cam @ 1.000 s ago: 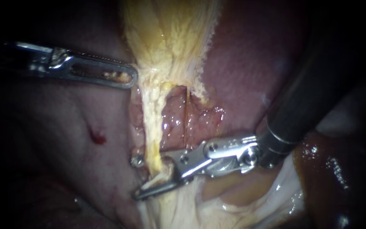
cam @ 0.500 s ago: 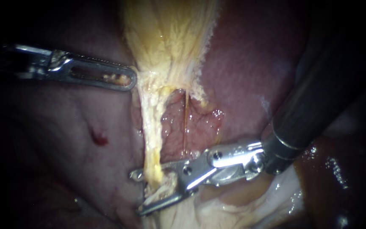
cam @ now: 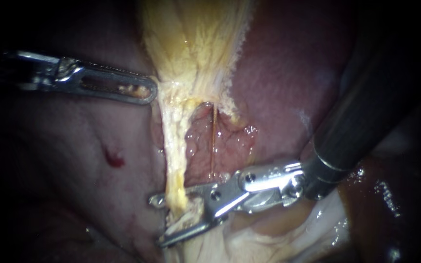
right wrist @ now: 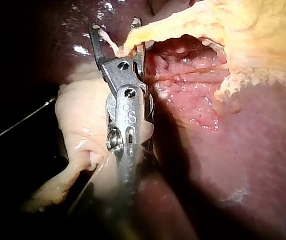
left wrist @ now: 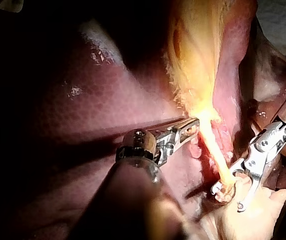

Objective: Clipping first clip left tube

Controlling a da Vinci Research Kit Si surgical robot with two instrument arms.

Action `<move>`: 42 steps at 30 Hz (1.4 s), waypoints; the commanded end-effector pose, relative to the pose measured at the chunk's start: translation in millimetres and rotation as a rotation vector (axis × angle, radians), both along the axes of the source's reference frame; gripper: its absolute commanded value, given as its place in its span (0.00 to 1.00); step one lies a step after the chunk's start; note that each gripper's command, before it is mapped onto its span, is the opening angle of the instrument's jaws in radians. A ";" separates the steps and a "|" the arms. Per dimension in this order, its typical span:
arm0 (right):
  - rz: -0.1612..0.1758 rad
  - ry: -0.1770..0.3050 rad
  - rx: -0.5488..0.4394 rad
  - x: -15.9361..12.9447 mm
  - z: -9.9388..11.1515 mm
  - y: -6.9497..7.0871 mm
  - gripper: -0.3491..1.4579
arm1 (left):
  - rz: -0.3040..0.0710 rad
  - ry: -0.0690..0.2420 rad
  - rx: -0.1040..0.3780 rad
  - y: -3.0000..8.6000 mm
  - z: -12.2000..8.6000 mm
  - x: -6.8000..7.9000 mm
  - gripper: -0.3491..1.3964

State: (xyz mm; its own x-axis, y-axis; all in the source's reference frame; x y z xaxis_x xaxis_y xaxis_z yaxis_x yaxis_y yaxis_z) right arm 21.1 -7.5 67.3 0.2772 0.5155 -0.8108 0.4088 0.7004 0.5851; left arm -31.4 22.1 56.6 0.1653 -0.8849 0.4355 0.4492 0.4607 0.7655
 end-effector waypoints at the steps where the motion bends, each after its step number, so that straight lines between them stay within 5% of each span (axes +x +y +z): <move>1: 0.000 0.000 0.000 0.0 0.1 0.0 0.47 | 0.000 0.000 0.000 0.0 0.0 0.0 0.00; 10: 0.000 0.000 0.002 -0.2 0.5 0.5 0.41 | 0.000 0.000 0.000 0.0 0.0 0.0 0.00; 20: 0.041 -0.019 0.005 -1.3 0.6 2.1 0.00 | 0.000 0.000 0.000 0.0 0.0 0.0 0.00; 42: 0.041 -0.040 0.045 -1.5 0.2 2.6 0.00 | 0.000 0.000 0.000 0.1 0.0 0.0 0.00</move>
